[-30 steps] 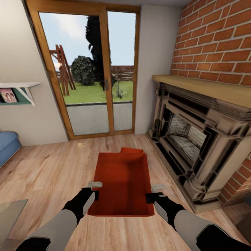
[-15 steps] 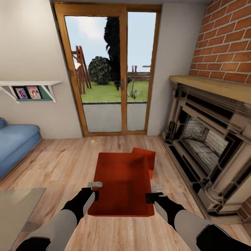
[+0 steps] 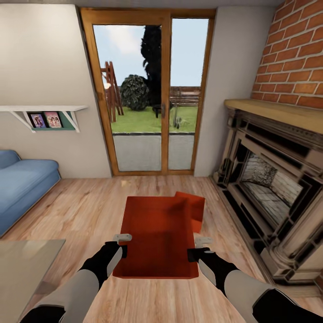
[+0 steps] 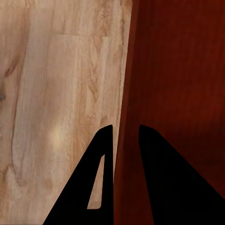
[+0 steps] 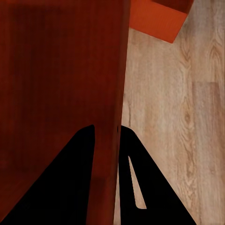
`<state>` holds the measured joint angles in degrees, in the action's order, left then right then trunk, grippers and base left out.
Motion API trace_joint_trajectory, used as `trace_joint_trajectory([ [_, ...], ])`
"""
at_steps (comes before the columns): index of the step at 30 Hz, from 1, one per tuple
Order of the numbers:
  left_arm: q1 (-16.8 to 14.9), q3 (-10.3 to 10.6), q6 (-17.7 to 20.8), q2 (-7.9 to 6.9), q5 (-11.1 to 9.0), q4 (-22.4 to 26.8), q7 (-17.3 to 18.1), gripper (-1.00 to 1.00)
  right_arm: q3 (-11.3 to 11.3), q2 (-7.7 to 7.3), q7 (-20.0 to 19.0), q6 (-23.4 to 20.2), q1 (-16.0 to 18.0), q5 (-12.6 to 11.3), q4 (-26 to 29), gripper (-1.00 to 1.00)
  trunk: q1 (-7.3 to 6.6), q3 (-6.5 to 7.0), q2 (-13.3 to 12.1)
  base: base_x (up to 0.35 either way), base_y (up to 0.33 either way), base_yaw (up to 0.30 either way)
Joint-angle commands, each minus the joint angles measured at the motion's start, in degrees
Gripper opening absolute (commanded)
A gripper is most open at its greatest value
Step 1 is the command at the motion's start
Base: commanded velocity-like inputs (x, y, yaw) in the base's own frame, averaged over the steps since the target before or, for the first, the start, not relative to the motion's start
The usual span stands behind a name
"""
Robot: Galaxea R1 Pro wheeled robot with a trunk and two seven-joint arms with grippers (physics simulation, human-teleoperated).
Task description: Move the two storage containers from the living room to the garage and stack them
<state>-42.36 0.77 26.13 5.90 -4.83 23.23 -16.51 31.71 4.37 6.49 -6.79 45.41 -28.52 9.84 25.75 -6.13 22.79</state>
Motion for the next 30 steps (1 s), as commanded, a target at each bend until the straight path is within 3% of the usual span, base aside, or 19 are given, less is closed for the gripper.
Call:
trace_joint_trajectory([
  [1,-0.1,-0.2,0.4,-0.03,0.5,0.1,-0.6,-1.0,0.3,-0.32,3.4,-0.3,0.0,0.1,0.0,-1.0,0.04,-0.04,0.1,0.0,0.0,0.198],
  [15,-0.1,-0.2,0.4,-0.05,0.5,0.1,-0.6,-1.0,0.3,-0.24,3.4,-0.4,0.0,0.2,0.0,-1.0,0.04,0.47,0.1,0.0,0.0,0.133],
  [30,-0.1,-0.2,0.4,-0.03,0.5,0.1,-0.6,-1.0,0.3,-0.24,3.4,-0.4,0.0,0.1,0.0,-1.0,0.04,0.47,0.1,0.0,0.0,0.261],
])
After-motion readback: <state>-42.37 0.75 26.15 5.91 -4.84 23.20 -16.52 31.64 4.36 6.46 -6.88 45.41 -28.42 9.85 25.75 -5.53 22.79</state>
